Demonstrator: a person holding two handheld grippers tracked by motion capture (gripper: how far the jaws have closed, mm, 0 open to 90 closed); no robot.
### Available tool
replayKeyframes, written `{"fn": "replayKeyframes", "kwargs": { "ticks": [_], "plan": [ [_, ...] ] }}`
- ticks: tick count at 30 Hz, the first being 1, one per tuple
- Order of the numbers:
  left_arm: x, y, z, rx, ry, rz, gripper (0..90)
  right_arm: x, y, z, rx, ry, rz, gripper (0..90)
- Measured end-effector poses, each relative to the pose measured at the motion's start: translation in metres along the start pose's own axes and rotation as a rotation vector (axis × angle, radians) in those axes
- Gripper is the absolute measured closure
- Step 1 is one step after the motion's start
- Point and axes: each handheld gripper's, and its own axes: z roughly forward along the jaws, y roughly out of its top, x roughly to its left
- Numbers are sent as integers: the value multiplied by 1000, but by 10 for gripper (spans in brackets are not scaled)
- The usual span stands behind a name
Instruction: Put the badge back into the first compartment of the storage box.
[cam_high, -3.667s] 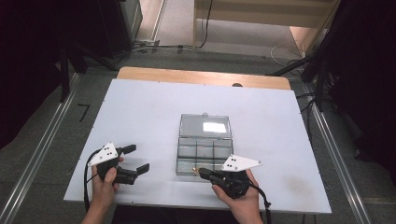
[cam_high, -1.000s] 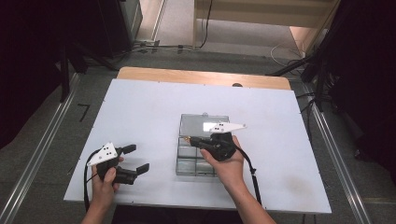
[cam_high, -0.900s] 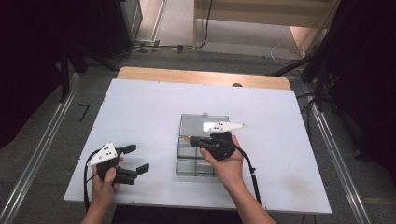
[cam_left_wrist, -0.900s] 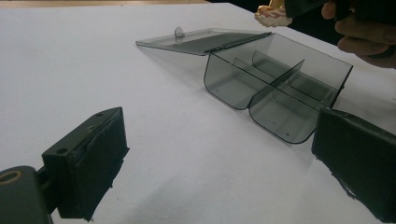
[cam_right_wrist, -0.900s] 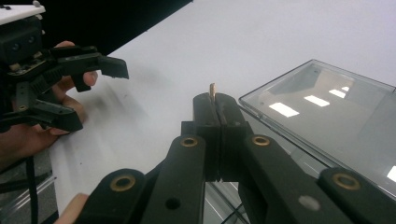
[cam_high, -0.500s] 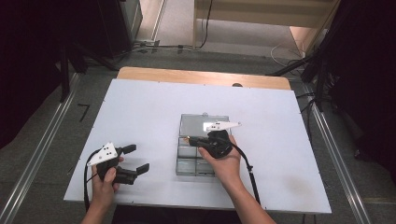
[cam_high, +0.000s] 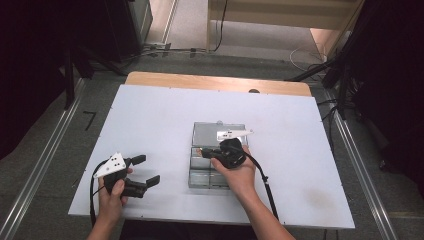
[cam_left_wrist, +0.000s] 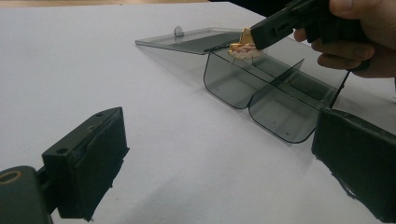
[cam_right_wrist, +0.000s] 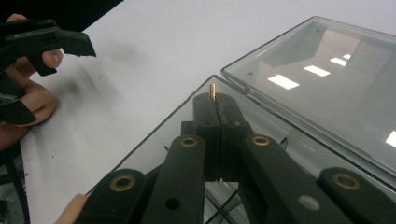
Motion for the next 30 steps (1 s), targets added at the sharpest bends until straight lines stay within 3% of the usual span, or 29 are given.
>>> {"fn": "replayKeyframes", "kwargs": {
  "ticks": [30],
  "plan": [
    [0,0,0,2,-1,1,25,-5,5,16,134,16,35,872]
  ]
}}
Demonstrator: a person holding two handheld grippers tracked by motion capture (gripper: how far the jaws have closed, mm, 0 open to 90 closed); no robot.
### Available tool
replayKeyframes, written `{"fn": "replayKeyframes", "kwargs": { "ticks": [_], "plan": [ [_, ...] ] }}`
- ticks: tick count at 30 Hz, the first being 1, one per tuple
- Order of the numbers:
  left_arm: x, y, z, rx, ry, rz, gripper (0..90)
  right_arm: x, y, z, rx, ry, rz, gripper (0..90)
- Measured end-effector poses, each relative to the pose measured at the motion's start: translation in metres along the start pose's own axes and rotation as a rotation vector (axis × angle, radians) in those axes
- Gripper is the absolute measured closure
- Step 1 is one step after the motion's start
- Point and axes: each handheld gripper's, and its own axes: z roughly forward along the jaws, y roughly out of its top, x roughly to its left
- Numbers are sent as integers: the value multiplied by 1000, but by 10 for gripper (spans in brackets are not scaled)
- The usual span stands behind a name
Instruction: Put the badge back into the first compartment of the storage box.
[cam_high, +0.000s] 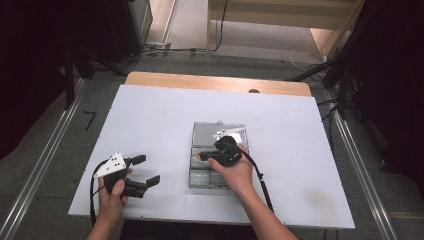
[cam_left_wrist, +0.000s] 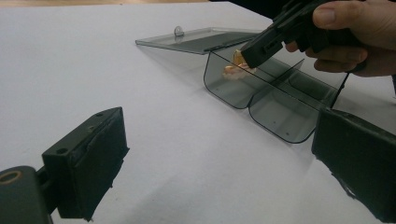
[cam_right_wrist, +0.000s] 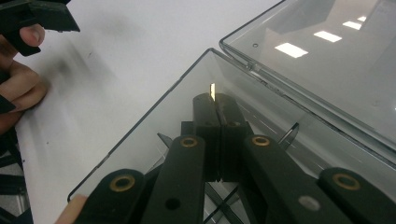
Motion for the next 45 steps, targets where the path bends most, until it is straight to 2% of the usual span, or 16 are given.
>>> {"fn": "replayKeyframes", "kwargs": {
  "ticks": [21,27,38,45],
  "plan": [
    [0,0,0,4,2,1,25,-3,3,7,74,-24,31,870],
    [0,0,0,0,0,-2,25,-4,3,8,77,-30,37,860],
    [0,0,0,-2,-2,-3,24,-3,3,6,77,-46,32,773],
    [0,0,1,-3,-1,-5,24,-1,3,4,76,-35,20,654]
  ]
}}
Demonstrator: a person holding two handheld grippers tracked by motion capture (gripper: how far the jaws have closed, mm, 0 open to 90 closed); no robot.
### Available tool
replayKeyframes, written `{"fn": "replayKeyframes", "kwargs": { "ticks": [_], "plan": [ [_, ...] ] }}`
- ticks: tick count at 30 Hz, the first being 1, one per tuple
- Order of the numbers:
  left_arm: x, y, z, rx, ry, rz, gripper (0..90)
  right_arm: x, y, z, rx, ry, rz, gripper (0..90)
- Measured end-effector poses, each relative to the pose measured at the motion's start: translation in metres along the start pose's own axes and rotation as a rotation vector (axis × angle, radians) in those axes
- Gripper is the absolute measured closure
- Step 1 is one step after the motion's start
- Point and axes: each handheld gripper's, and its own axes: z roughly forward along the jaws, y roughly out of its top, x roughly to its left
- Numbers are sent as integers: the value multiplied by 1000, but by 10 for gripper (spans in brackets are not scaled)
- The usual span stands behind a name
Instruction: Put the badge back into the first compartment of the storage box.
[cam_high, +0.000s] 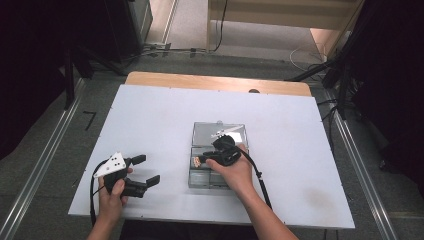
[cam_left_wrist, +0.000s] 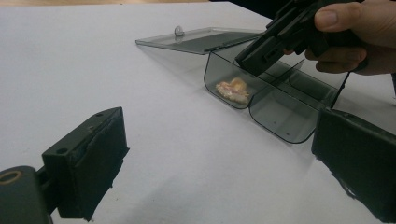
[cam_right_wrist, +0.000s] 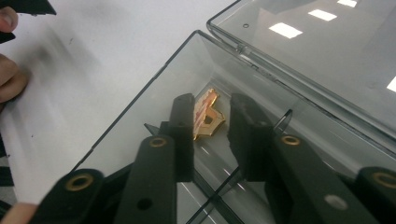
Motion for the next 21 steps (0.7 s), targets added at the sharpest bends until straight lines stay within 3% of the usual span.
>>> {"fn": "replayKeyframes", "kwargs": {
  "ticks": [21],
  "plan": [
    [-1,0,0,6,3,7,24,-4,1,-21,-63,85,-32,259]
  ]
}}
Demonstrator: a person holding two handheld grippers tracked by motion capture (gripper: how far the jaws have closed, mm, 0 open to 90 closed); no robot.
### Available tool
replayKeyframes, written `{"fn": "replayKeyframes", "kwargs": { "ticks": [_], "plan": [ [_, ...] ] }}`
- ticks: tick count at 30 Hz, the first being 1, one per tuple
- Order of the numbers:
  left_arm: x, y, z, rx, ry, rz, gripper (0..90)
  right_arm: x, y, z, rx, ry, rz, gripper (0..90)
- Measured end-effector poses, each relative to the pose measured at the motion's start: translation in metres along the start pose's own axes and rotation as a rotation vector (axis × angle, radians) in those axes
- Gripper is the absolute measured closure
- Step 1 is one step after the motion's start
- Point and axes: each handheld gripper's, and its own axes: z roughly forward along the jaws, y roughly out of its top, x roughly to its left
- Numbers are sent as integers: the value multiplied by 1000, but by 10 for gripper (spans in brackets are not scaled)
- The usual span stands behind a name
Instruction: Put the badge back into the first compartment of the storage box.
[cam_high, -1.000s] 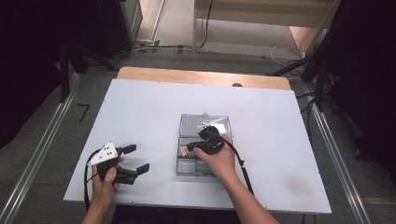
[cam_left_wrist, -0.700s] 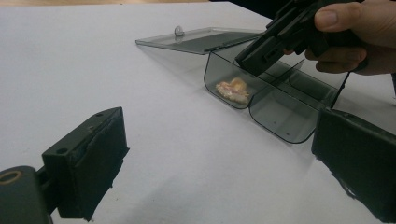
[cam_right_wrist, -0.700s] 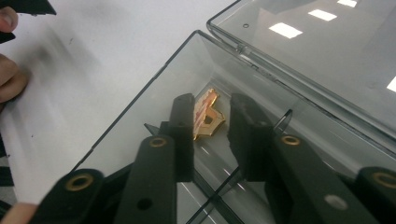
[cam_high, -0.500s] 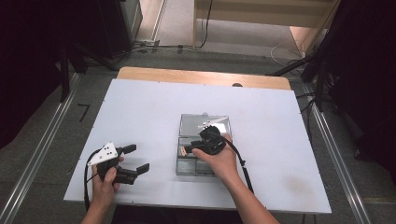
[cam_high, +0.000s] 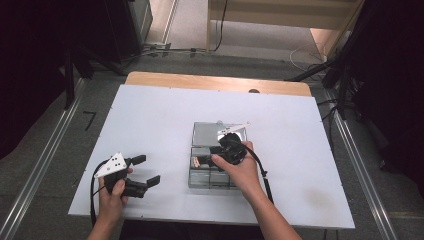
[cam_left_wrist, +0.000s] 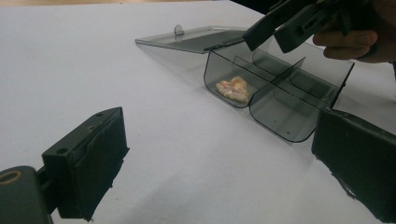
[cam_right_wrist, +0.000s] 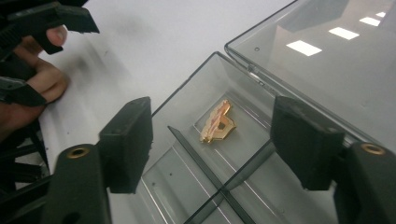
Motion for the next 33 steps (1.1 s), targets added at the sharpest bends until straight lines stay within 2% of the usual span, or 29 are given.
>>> {"fn": "replayKeyframes", "kwargs": {
  "ticks": [8,14,21,33],
  "plan": [
    [0,0,0,1,2,2,25,-5,2,-9,-27,27,0,186],
    [0,0,0,0,4,3,24,-7,3,-14,-28,48,-8,146],
    [-1,0,0,-1,4,2,24,-9,6,-21,-58,80,-11,97],
    [-1,0,0,-2,3,2,24,-17,10,-34,-91,91,-10,70]
  ]
}}
